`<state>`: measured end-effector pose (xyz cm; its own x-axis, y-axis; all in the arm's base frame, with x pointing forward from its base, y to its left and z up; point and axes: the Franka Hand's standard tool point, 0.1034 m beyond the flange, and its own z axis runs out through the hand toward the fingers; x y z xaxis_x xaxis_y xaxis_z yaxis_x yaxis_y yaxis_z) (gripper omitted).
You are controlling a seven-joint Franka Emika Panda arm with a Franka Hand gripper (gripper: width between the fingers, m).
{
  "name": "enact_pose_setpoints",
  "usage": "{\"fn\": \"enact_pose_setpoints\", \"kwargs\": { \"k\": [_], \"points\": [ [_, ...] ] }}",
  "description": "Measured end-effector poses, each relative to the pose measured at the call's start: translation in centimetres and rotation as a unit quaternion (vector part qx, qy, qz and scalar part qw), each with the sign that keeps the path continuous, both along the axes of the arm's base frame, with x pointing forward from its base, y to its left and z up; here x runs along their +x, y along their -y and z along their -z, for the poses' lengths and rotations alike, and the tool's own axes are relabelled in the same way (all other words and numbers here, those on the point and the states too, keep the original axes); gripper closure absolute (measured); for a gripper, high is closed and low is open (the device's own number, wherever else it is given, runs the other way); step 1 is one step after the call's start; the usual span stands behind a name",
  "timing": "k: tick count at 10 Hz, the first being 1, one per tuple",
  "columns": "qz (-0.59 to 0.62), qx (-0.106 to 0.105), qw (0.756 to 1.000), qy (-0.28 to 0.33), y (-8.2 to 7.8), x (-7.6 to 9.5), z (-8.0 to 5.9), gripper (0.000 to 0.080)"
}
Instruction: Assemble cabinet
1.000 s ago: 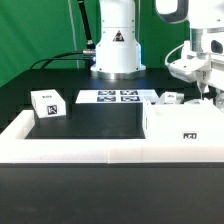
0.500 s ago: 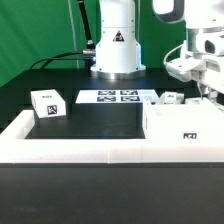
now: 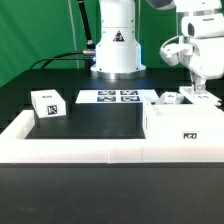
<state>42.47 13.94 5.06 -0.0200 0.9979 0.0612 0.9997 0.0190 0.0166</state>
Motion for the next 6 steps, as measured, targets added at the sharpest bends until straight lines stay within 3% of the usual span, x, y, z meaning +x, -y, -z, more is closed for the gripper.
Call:
{"fn": "enact_pose_setpoints", "kwargs": {
  "k": [2,3,6],
  "points": [
    [-0.003,-0.012,1.000,0.008,2.2,1.1,-1.6,0.0732],
    [-0.011,-0.013,1.000,0.010,3.3,1.4,-1.7,0.0732],
    [-0.003,-0.012,1.000,0.008,3.3,1.4,-1.5,0.0732]
  ]
}}
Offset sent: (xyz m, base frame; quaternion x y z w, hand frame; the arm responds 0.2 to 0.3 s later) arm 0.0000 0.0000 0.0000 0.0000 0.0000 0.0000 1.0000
